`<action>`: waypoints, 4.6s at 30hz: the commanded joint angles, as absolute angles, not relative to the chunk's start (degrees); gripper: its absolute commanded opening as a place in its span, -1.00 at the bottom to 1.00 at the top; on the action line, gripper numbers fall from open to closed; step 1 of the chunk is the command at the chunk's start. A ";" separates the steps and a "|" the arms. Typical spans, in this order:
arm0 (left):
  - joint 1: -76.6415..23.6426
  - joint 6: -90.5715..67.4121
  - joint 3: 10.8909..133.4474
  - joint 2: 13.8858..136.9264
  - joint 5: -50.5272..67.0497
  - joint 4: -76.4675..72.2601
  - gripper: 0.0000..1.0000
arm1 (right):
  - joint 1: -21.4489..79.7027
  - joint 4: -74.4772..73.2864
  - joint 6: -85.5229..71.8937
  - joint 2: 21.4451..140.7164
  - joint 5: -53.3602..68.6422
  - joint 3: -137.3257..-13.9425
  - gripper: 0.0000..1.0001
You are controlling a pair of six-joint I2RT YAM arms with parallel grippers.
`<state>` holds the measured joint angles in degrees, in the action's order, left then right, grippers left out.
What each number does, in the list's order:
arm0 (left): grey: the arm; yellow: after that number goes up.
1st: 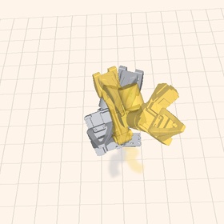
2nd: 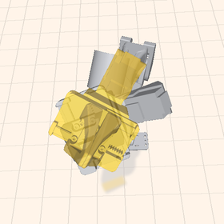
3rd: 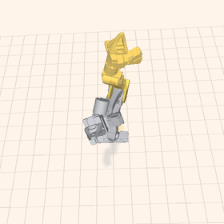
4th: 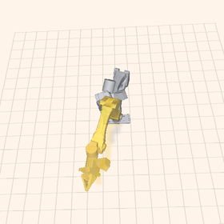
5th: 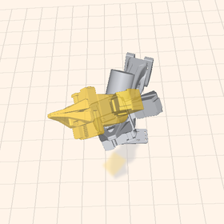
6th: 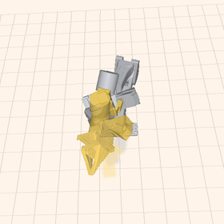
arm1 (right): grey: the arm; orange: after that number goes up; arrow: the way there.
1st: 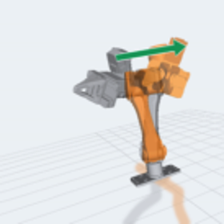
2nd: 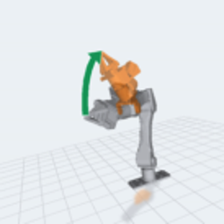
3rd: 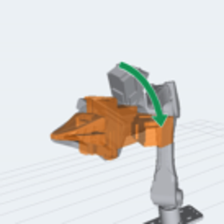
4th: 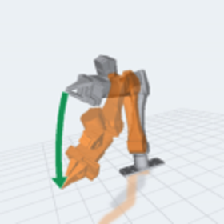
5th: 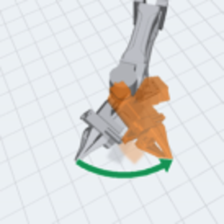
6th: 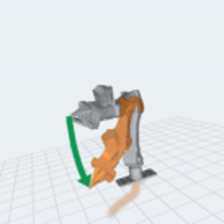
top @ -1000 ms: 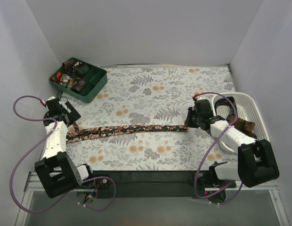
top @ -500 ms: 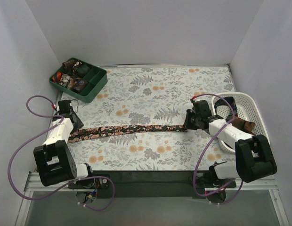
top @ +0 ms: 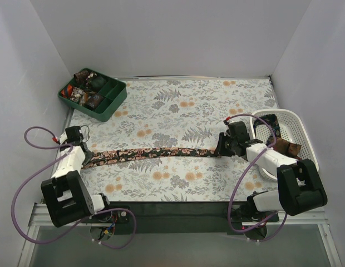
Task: Roll the ties
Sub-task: Flatten the tie
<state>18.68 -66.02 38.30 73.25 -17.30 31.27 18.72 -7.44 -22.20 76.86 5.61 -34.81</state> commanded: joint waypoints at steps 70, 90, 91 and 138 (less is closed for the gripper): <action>-44.12 -9.41 60.90 101.94 16.61 3.60 0.60 | 13.62 -27.33 -7.91 94.83 12.22 -56.51 -0.43; -43.42 -3.60 66.36 113.11 21.87 10.63 -0.28 | 13.62 -27.07 -5.89 95.45 13.89 -56.95 -0.28; -43.33 -4.13 66.71 113.46 22.41 10.90 -0.35 | 13.71 -27.07 -5.80 95.54 13.71 -57.04 -0.28; -45.70 -47.99 71.89 114.43 22.51 -3.96 -1.00 | 10.81 -15.38 -9.05 94.57 18.19 -55.46 -0.32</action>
<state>-45.52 -46.87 69.36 114.48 23.35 -1.96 10.94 -17.30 -8.88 93.65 17.12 -53.71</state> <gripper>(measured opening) 0.014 0.341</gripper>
